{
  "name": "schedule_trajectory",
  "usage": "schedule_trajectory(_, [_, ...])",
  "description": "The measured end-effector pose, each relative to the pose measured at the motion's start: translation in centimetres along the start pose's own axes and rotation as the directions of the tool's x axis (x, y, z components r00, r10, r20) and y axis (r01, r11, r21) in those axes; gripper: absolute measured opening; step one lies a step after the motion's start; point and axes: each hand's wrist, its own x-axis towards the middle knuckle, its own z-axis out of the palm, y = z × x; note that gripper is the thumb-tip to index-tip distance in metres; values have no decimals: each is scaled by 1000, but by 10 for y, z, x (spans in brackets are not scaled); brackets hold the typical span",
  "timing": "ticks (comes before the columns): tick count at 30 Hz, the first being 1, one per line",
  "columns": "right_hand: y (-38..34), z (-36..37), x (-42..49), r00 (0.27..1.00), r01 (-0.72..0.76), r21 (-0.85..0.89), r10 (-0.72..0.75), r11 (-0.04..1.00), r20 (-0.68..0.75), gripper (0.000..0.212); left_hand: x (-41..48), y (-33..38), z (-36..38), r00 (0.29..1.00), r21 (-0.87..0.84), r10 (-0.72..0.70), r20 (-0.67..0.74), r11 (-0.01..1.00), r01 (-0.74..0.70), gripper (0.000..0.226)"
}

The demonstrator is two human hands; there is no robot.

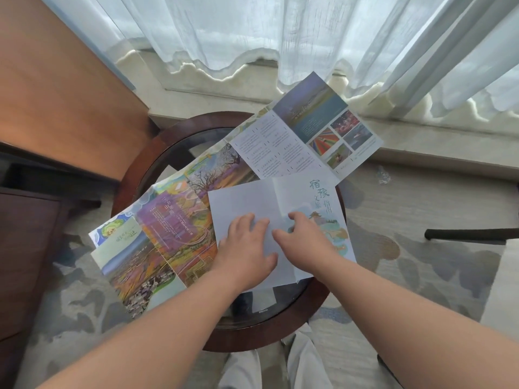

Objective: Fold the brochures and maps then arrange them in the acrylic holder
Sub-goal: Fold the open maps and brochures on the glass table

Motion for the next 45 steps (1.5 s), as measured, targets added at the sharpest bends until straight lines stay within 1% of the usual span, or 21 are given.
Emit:
schedule_trajectory(2, [-4, 5, 4, 999, -40, 49, 40, 998, -10, 54, -1, 1, 1, 1000, -15, -1, 1, 1000, 1, 73])
schedule_trajectory(4, [-8, 8, 6, 997, -69, 61, 70, 996, -26, 40, -2, 2, 1, 1000, -29, 4, 10, 1000, -4, 73])
schedule_trajectory(6, [-13, 11, 6, 996, -83, 69, 86, 994, -30, 31, -4, 4, 0, 1000, -60, 12, 10, 998, -11, 75])
schedule_trajectory(9, [-19, 14, 0, 998, -63, 11, 63, 998, 3, 14, -10, 8, -5, 999, -124, 29, -15, 992, -31, 80])
schedule_trajectory(11, [-22, 13, -8, 999, -34, 26, 33, 999, 24, 4, -17, 11, -11, 998, -124, 51, -21, 991, -53, 83])
schedule_trajectory(14, [-28, 7, -29, 999, 35, 118, -38, 992, 20, 13, -33, 16, -26, 993, -129, 97, -61, 986, -104, 84])
schedule_trajectory(16, [-35, 0, -47, 992, 127, 125, -126, 984, -17, 17, -45, 19, -38, 984, -154, 124, -126, 978, -143, 87])
schedule_trajectory(18, [-43, -7, -64, 975, 220, 133, -215, 966, -54, 17, -54, 24, -52, 981, -200, 99, -164, 971, -131, 91])
schedule_trajectory(21, [-52, -20, -85, 947, 313, 116, -301, 942, -113, 13, -60, 32, -68, 984, -259, 68, -163, 960, -109, 92])
schedule_trajectory(23, [-55, -27, -93, 929, 355, 96, -340, 930, -148, 15, -62, 39, -76, 975, -289, 93, -201, 946, -150, 82])
schedule_trajectory(25, [-54, -32, -97, 922, 373, 69, -362, 925, -141, 8, -61, 44, -82, 966, -345, 108, -235, 920, -187, 65])
schedule_trajectory(27, [-49, -33, -97, 920, 380, 51, -371, 924, -127, 5, -59, 45, -85, 972, -409, 85, -220, 896, -171, 50])
schedule_trajectory(30, [-34, -32, -90, 917, 377, 21, -369, 926, -154, 24, -51, 42, -78, 987, -548, -2, -161, 832, -88, 38])
schedule_trajectory(33, [-9, -32, -76, 906, 352, -167, -380, 921, -187, 41, -38, 35, -62, 995, -639, -67, -72, 769, 5, 43])
schedule_trajectory(36, [23, -29, -59, 935, 271, -339, -330, 901, -129, 59, -25, 25, -42, 993, -714, -106, 53, 691, 112, 46])
schedule_trajectory(38, [43, -25, -48, 952, 223, -428, -290, 876, -99, 71, -18, 18, -28, 983, -706, -124, 136, 684, 184, 46])
schedule_trajectory(40, [60, -18, -38, 965, 186, -504, -253, 844, -68, 84, -13, 12, -13, 971, -660, -154, 180, 713, 236, 43])
schedule_trajectory(41, [66, -15, -34, 969, 179, -532, -242, 828, -50, 89, -11, 9, -6, 969, -608, -180, 170, 755, 247, 40])
schedule_trajectory(43, [75, -7, -28, 971, 177, -560, -236, 809, -34, 95, -9, 7, 4, 976, -433, -209, 67, 875, 217, 37])
schedule_trajectory(44, [79, -3, -25, 969, 178, -566, -243, 805, -40, 98, -9, 5, 8, 984, -311, -177, -6, 936, 167, 40])
schedule_trajectory(45, [81, 1, -23, 965, 183, -577, -259, 796, -52, 99, -10, 4, 12, 991, -182, -113, -76, 978, 97, 47])
